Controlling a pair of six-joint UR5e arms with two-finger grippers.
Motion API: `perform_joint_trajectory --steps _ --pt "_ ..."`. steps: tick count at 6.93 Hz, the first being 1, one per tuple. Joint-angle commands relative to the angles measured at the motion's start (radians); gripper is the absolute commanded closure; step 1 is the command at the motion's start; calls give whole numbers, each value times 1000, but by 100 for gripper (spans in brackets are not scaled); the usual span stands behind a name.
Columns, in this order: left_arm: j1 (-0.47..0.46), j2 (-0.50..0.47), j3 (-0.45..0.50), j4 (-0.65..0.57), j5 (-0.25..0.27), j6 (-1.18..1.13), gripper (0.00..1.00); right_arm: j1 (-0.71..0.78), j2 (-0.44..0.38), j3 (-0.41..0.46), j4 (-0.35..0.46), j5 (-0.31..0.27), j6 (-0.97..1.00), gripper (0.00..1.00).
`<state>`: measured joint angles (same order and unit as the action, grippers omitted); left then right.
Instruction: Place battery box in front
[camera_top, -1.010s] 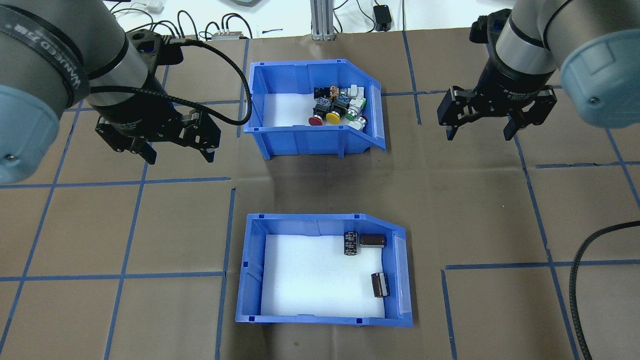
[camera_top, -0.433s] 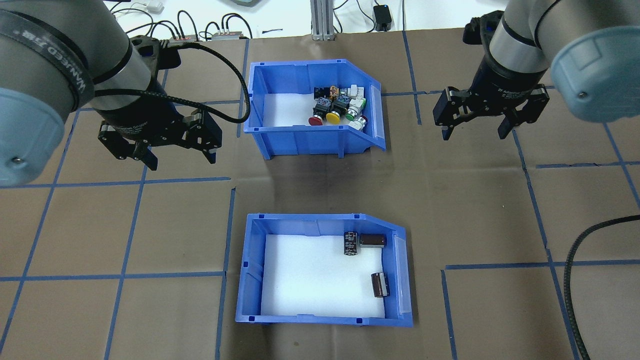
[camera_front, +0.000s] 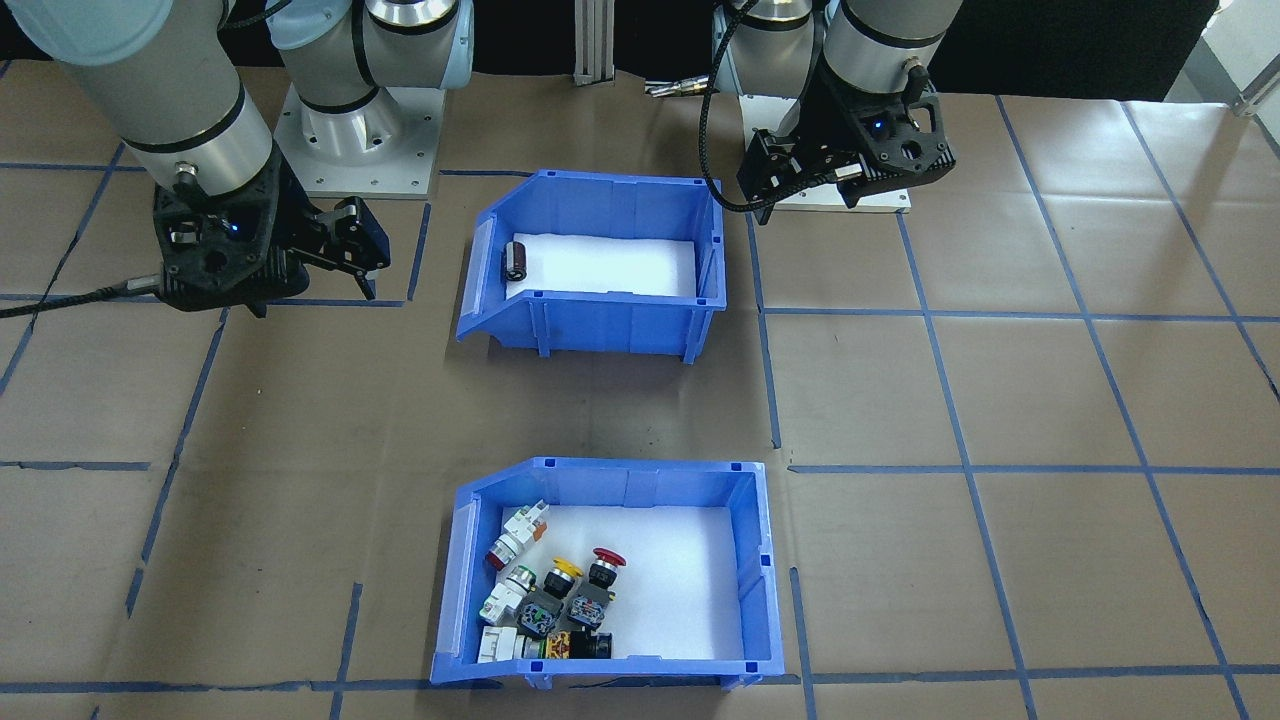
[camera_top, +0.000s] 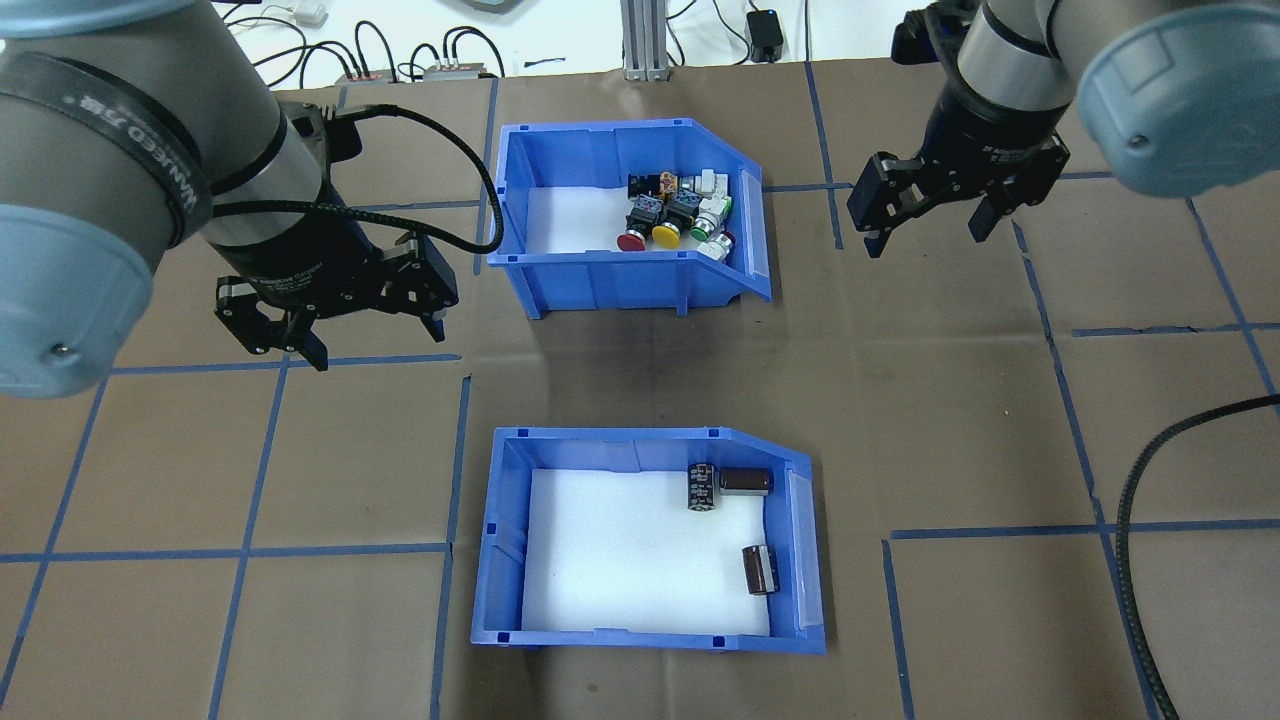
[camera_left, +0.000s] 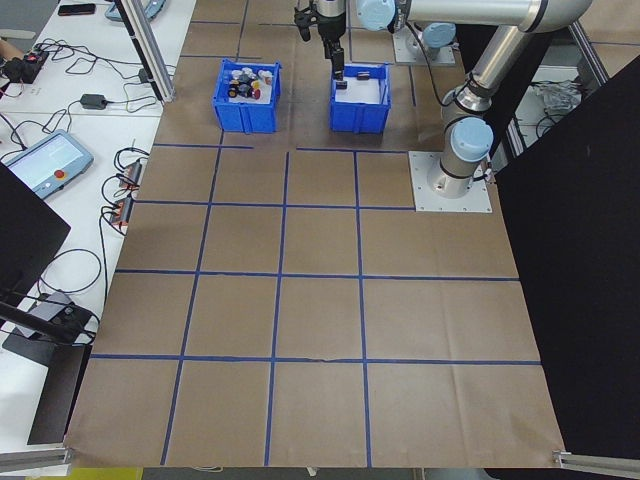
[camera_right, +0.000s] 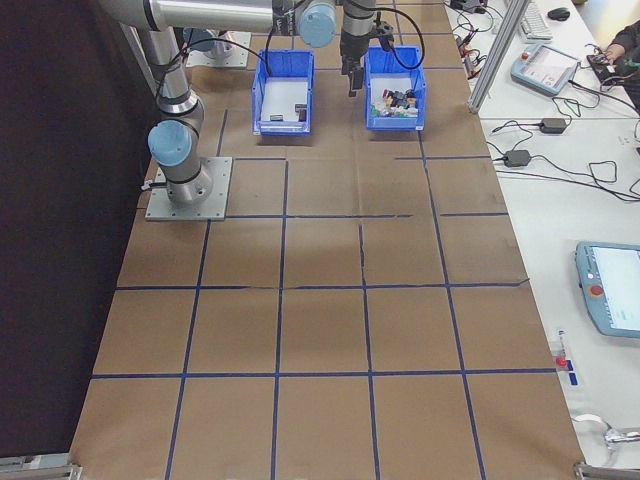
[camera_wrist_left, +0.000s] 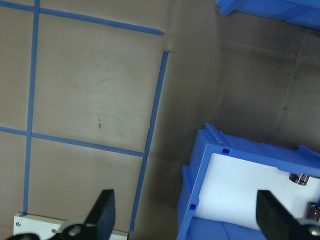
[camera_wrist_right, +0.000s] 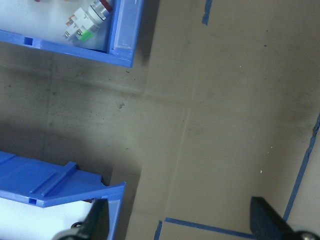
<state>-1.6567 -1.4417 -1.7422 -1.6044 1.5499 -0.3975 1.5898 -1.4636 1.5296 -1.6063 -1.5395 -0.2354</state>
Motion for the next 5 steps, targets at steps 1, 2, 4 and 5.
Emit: perform_joint_trajectory --steps 1,2,4,5 --pt "-96 11 -25 -2 1 -236 0 74 127 -159 -1 -2 -181 0" --pt "-145 15 -33 -2 1 -364 0 126 203 -246 0 -2 -294 0" --pt "-277 52 -103 1 2 -739 0 206 316 -383 2 -4 -417 0" --pt "-311 97 -162 1 -1 -949 0 243 350 -399 0 -4 -523 0"
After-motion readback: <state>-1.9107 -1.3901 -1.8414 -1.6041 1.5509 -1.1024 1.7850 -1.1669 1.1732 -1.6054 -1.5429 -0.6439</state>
